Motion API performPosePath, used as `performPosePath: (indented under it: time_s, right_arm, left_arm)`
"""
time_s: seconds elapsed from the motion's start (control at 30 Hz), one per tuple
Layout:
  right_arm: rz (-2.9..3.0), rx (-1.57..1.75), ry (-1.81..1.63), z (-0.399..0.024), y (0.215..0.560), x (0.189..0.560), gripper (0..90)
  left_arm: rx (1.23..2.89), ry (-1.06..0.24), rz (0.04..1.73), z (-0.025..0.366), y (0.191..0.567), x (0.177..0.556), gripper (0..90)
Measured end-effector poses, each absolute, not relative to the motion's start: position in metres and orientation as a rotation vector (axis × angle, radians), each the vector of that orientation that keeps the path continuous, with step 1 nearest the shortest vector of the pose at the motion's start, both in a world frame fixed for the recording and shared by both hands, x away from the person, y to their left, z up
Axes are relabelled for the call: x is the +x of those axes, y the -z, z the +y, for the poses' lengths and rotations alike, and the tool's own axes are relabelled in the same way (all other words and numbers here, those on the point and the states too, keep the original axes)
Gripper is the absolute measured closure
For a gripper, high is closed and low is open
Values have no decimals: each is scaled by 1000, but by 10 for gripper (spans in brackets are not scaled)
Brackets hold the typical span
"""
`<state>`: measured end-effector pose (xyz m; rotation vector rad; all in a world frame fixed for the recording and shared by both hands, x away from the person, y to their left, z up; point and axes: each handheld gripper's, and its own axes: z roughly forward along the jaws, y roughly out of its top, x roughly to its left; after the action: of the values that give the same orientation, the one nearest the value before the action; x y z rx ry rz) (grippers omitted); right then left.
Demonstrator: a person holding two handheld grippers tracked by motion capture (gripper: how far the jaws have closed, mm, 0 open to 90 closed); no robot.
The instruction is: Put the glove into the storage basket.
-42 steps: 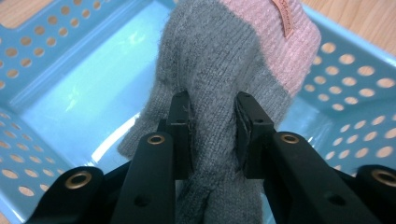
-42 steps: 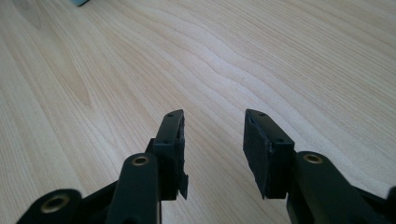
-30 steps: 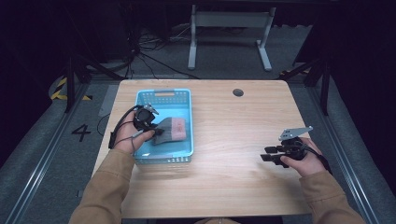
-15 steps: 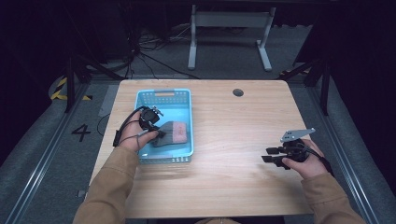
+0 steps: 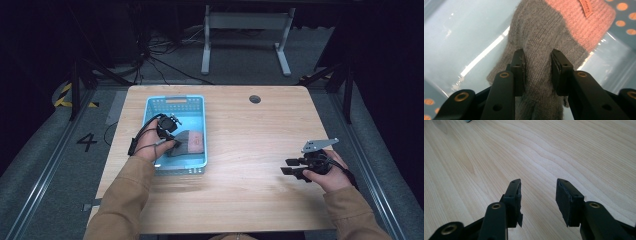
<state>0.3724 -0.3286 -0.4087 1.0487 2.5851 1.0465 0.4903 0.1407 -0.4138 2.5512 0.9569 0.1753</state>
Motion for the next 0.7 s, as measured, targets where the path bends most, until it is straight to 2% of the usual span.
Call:
performPosePath:
  time_s: [0.17, 0.27, 0.43, 0.7]
  right_arm:
    - [2586, 1041, -1047, -328, 409, 373, 567]
    - [2587, 1040, -1050, -327, 408, 373, 562]
    - [2589, 1040, -1049, -326, 408, 374, 559]
    - [2599, 1024, -1055, -322, 408, 378, 553]
  left_arm:
    - [2552, -189, 972, 140, 414, 491, 631]
    - [2549, -220, 948, 138, 415, 491, 530]
    - [2509, -286, 941, 135, 413, 488, 438]
    - [2382, -307, 959, 145, 392, 474, 409]
